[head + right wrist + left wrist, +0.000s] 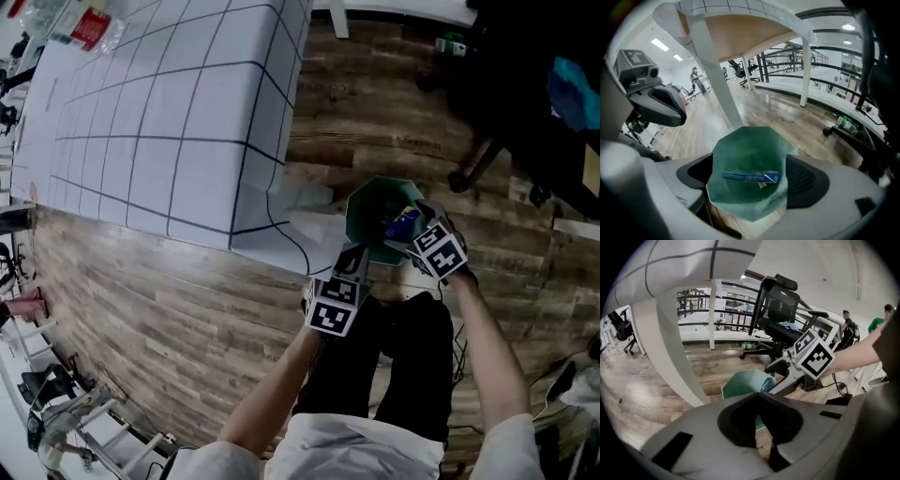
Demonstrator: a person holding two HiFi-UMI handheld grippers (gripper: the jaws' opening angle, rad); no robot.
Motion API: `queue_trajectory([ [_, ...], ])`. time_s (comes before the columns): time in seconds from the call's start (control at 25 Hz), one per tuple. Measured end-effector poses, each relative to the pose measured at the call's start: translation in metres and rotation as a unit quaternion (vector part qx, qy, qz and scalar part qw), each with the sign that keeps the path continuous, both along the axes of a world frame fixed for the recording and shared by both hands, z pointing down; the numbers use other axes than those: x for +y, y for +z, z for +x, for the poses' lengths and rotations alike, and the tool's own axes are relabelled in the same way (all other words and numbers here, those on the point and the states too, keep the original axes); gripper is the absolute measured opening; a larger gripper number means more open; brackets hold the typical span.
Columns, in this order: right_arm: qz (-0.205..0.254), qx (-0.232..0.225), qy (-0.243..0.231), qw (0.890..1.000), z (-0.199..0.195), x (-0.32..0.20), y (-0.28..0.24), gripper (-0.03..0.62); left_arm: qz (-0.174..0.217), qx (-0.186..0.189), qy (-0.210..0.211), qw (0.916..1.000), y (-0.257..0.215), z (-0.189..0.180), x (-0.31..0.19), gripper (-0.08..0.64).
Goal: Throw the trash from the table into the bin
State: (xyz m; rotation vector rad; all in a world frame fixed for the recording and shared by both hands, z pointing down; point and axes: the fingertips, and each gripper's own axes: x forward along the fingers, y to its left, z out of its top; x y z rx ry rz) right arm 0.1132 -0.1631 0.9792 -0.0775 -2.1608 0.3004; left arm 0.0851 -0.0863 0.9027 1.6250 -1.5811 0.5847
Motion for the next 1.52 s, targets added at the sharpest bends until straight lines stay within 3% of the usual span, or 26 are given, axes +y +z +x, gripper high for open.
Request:
queue_trajectory([
  [0.24,-0.018,-0.007,0.066,0.998,0.01,-0.004,-0.059,0.501,0.0,0.016,0.013,0.9998,-0.062,0.014,-0.003,0.025],
  [0.36,-0.025,-0.014,0.094,0.995,0.018,-0.005,-0.109,0.446,0.0,0.027,0.012,0.9996,-0.105,0.018,-0.006,0.025],
  [0.96,-0.015,0.003,0.168,0.986,0.032,0.024,-0.287,0.417,0.001,0.029,0.068,0.9973,-0.26,0.024,0.007,0.025],
  [1.04,-0.003,-0.001,0.183,0.983,0.033,0.027,-0.307,0.336,0.001,0.026,0.066,0.9975,-0.273,0.02,0.011,0.025],
  [1.32,0.014,0.004,0.207,0.978,0.049,0.033,-0.342,0.217,0.018,0.017,0.071,0.9972,-0.303,0.028,0.008,0.025],
  [1.4,0.019,0.006,0.203,0.979,0.05,0.04,-0.348,0.142,0.023,0.017,0.069,0.9972,-0.311,0.028,0.01,0.025],
  [1.48,0.026,0.015,0.194,0.981,0.052,0.047,-0.351,0.024,0.026,0.016,0.062,0.9976,-0.317,0.026,0.013,0.025],
  [1.52,0.028,0.02,0.189,0.981,0.053,0.049,-0.351,0.018,0.028,0.016,0.058,0.9978,-0.32,0.025,0.014,0.025],
])
